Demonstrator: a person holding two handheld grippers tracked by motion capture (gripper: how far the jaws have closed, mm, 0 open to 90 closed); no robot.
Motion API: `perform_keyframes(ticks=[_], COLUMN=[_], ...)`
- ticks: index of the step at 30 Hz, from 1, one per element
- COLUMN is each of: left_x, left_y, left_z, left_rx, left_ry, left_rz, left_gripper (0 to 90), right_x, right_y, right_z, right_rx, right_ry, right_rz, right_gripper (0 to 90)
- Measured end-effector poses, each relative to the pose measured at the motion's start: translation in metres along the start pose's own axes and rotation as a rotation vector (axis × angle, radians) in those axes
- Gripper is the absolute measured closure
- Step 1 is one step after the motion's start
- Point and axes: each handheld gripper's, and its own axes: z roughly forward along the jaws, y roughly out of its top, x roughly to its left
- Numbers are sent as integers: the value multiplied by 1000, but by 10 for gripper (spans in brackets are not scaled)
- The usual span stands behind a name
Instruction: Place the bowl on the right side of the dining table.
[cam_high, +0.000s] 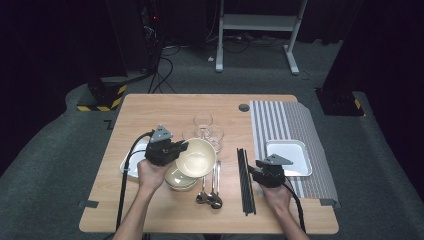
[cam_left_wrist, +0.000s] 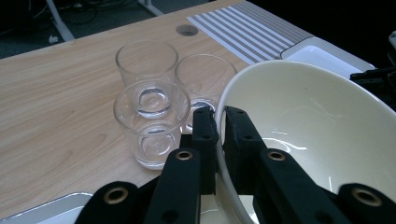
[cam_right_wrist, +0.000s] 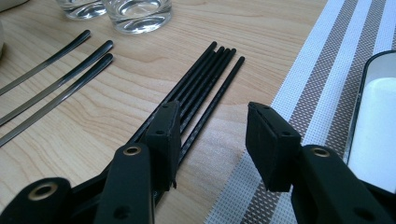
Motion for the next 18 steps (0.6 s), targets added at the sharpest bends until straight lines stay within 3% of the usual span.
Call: perform_keyframes(ticks=[18], left_x=[-10], left_y=[7], left_z=[17], left_rx=[-3], left_ry=[-28], left_rz=[-2], left_gripper=[834], right_x=[3], right_y=[3], right_z=[-6], right_rx=[-31], right_ry=[26], right_rz=[-18], right_gripper=[574])
